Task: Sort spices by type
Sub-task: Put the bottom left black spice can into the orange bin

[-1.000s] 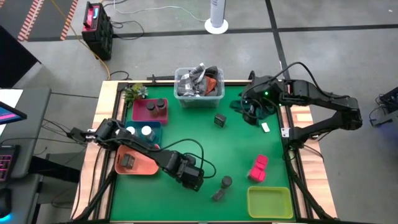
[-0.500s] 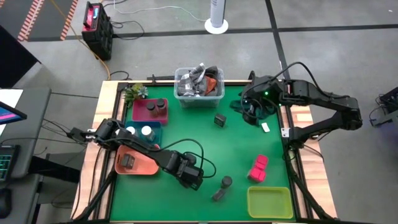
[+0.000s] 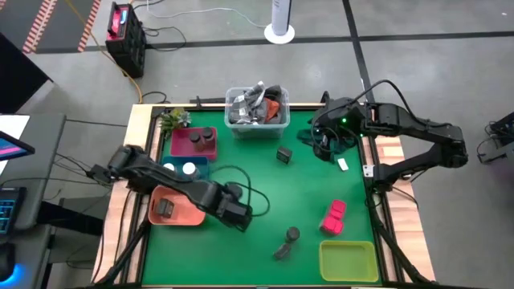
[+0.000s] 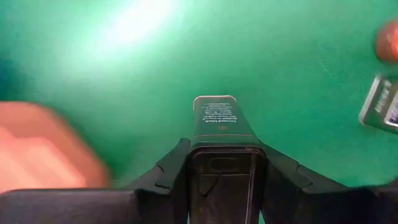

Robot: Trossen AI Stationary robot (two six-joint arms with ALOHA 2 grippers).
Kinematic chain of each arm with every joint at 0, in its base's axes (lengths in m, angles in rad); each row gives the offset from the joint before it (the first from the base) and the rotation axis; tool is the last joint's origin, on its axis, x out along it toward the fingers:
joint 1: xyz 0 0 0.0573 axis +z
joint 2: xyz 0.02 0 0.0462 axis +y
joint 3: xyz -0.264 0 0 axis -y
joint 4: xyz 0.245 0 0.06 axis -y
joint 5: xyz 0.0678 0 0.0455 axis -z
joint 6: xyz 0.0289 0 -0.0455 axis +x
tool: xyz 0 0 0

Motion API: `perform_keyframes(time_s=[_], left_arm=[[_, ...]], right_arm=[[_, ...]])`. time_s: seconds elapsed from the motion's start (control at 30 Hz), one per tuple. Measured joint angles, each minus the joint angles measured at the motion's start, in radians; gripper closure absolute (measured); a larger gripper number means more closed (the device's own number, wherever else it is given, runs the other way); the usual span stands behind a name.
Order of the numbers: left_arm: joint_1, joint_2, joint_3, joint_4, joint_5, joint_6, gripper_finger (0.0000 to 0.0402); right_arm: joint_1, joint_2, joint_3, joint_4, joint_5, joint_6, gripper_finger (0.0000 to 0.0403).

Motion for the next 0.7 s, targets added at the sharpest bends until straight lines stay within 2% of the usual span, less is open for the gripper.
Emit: perform_keyframes(time_s=[0.17, 0.37, 0.5, 0.6, 0.7], left_arm=[[0.027, -0.127, 0.000, -0.164, -0.067, -0.023, 0.0273], [0.050, -0.254, 0.000, -0.326, -0.060, -0.074, 0.0271], [0.046, -0.278, -0.001, -0.450, -0.048, -0.107, 0.0270], [0.033, -0.278, -0.045, -0.456, -0.028, -0.118, 0.0269], [0.011, -0.290, -0.141, -0.387, 0.004, -0.133, 0.0269]], right_arm=[[0.000, 0.000, 0.000, 0.001, 0.000, 0.001, 0.0042], [-0.001, 0.003, 0.000, 0.018, 0.000, 0.003, 0.0042], [-0.003, 0.003, 0.000, 0.022, 0.001, 0.003, 0.0042], [-0.003, 0.003, 0.000, 0.024, 0.001, 0.007, 0.0042], [-0.003, 0.003, 0.000, 0.023, 0.001, 0.008, 0.0042]])
